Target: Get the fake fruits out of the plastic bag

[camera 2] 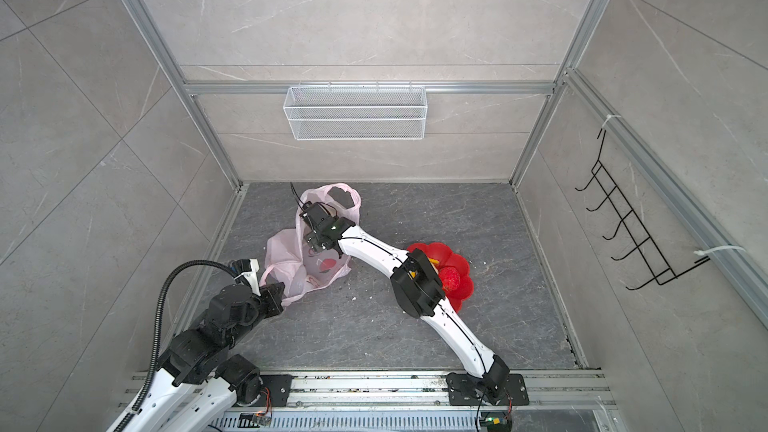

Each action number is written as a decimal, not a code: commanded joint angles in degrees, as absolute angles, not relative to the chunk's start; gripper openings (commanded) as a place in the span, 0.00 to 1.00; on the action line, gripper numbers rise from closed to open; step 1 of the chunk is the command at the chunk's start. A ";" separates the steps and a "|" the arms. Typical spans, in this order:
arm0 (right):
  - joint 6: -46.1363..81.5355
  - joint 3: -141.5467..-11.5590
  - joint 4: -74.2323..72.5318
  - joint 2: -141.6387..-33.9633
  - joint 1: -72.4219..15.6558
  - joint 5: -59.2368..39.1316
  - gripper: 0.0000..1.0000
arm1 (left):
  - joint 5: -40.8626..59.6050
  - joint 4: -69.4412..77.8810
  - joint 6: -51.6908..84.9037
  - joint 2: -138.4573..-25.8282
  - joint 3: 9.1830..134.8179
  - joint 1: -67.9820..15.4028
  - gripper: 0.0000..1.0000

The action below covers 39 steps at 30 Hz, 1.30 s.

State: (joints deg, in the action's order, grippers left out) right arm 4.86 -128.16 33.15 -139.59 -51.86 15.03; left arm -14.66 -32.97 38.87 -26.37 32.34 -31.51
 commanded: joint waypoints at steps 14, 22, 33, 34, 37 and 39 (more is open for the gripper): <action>10.99 -113.44 48.55 -108.00 -51.72 17.69 0.84 | -23.48 -22.50 34.86 -29.41 34.70 -31.46 0.00; 11.99 -114.79 46.14 -112.12 -43.98 7.76 0.84 | -23.72 -25.08 35.40 -25.00 33.49 -31.46 0.00; 12.40 -128.10 42.67 -126.47 -42.36 1.67 0.83 | -21.93 -27.29 36.12 -22.08 31.95 -31.47 0.00; 12.27 -130.04 41.96 -128.13 -42.36 1.99 0.83 | -22.05 -27.03 36.12 -21.82 31.85 -31.46 0.00; 11.92 -134.17 39.26 -132.17 -42.39 4.52 0.81 | -22.51 -26.54 35.38 -21.71 32.41 -31.46 0.00; 11.30 -135.52 36.33 -134.25 -42.36 6.47 0.78 | -22.71 -26.78 34.70 -22.09 33.25 -31.46 0.00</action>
State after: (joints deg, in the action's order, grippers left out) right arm 11.31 -132.70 40.53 -131.81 -42.61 4.16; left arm -22.24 -27.49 35.75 -22.15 31.99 -31.51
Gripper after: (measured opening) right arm 0.780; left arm 0.046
